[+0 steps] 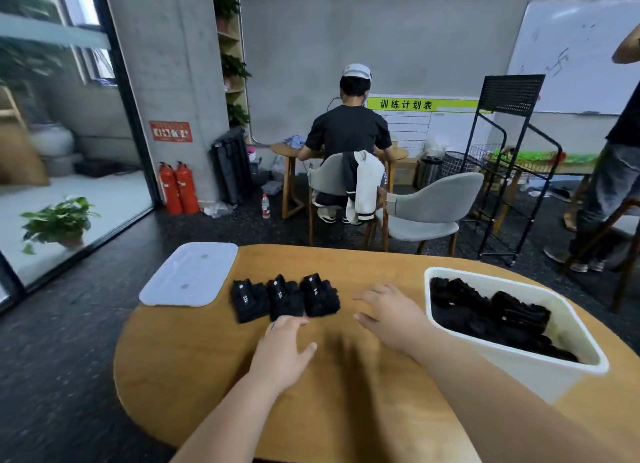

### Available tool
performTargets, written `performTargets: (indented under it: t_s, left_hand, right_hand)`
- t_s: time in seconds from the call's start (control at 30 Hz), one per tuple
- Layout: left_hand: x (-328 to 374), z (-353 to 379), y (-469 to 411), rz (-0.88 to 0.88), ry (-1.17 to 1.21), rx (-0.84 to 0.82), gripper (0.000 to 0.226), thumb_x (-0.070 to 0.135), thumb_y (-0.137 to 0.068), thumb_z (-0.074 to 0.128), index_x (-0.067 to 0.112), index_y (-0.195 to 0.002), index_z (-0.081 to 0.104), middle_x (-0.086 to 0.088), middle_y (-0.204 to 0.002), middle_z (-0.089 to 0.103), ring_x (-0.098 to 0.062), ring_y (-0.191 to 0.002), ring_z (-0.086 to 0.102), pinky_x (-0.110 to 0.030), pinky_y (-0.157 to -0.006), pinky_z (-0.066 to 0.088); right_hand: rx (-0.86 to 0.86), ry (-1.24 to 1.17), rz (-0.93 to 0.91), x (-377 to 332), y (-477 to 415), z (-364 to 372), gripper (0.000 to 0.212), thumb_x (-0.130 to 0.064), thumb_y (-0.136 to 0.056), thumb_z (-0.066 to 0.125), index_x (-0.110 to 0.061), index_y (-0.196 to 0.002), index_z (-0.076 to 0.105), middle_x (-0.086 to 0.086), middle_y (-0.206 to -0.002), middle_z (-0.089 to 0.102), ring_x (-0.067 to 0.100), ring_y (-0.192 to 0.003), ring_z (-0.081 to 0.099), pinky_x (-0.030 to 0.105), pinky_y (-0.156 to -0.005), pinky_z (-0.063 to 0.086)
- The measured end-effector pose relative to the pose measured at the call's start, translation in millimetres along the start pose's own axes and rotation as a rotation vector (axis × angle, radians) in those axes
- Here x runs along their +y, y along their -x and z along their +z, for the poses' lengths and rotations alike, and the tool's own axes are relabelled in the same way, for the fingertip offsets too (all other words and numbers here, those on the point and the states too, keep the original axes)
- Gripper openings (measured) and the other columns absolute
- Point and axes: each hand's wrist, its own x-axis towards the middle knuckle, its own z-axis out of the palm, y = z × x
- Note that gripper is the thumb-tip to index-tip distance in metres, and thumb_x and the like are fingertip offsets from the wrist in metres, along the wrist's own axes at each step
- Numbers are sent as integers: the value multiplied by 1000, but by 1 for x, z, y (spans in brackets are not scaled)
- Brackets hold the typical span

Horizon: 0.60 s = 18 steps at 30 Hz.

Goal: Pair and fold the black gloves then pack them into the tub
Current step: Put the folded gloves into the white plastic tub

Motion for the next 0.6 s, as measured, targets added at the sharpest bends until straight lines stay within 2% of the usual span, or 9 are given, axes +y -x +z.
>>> performTargets:
  t_s: [0.13, 0.27, 0.4, 0.5, 0.6]
  left_hand:
    - [-22, 6, 5, -37, -6, 0, 52, 49, -101, 63, 34, -149, 49, 13, -153, 44, -12, -144, 39, -32, -117, 41]
    - [-38, 19, 5, -39, -39, 24, 54, 51, -102, 60, 35, -151, 47, 15, -153, 43, -8, -144, 36, -32, -121, 36]
    - [-50, 38, 7, -34, -128, 51, 59, 58, -103, 50, 35, -157, 41, 17, -160, 34, -9, -152, 26, -34, -127, 27]
    - [-52, 45, 12, -29, -240, 87, 61, 64, -105, 35, 35, -158, 39, 15, -163, 30, -10, -155, 20, -37, -128, 25]
    - [-49, 45, 11, -31, -282, 93, 64, 66, -104, 29, 34, -159, 36, 14, -164, 29, -11, -155, 19, -38, -127, 25]
  right_hand:
    - [-64, -33, -12, -19, -5, 26, 52, -51, -106, 53, -41, -156, 42, -5, -157, 43, 30, -156, 27, 45, -122, 37]
    - [-99, -24, -33, -30, -18, 48, 59, -53, -105, 53, -39, -160, 34, -6, -160, 36, 24, -151, 32, 41, -117, 43]
    - [-130, -48, -15, -33, -37, 65, 69, -56, -104, 52, -42, -164, 19, -4, -171, 16, 25, -153, 28, 41, -114, 46]
    - [-125, -61, -3, -36, -53, 75, 75, -59, -104, 50, -46, -165, 8, -9, -175, -3, 28, -158, 18, 45, -117, 43]
    - [-120, -61, 11, -39, -68, 87, 76, -62, -104, 46, -48, -165, 2, -11, -174, -16, 29, -160, 5, 49, -119, 40]
